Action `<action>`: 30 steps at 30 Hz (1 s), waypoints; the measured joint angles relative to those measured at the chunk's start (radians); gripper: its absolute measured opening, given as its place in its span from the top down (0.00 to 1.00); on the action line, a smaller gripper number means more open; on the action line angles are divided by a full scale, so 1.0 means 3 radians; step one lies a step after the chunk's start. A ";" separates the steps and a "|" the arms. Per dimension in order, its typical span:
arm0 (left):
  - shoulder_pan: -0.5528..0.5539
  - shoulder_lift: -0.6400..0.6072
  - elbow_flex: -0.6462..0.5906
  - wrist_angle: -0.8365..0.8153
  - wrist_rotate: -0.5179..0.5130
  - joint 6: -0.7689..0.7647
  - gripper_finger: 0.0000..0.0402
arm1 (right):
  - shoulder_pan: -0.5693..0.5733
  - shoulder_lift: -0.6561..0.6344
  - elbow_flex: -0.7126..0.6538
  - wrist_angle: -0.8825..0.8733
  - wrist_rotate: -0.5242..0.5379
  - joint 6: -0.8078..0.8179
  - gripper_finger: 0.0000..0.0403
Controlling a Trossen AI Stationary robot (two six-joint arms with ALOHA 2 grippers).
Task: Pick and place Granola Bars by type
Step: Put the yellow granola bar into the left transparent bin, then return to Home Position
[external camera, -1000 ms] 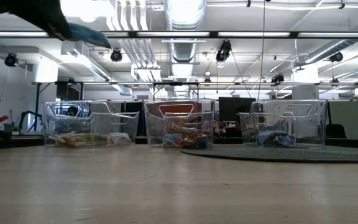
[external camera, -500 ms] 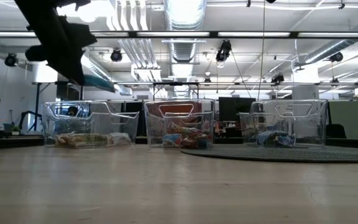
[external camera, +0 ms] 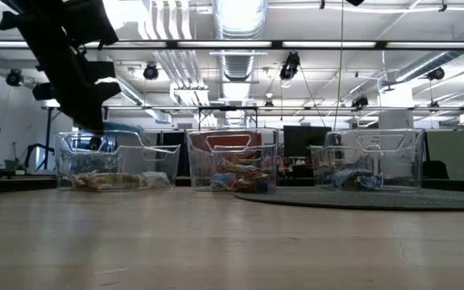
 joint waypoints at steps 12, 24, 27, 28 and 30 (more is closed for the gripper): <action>-0.0001 -0.0051 0.0085 0.0000 -0.0006 -0.0089 0.69 | 0.0000 0.0000 -0.0005 0.0013 0.0041 0.0271 0.76; -0.0799 -0.0296 0.0845 0.0292 0.0152 0.0157 0.69 | -0.0001 0.0000 -0.0019 0.0563 0.0039 0.0360 0.76; -0.1099 -0.0356 0.1025 0.0447 0.0148 0.0370 0.69 | 0.0001 0.0000 0.0001 0.0804 0.0027 0.0176 0.76; -0.1182 -0.0375 0.1058 0.0514 0.0146 0.0420 0.69 | 0.0015 0.0000 0.0003 0.0918 0.0008 0.0029 0.76; -0.1315 -0.0393 0.1094 0.0652 0.0156 0.0493 0.69 | 0.0034 0.0000 0.0004 0.1104 0.0010 -0.0251 0.76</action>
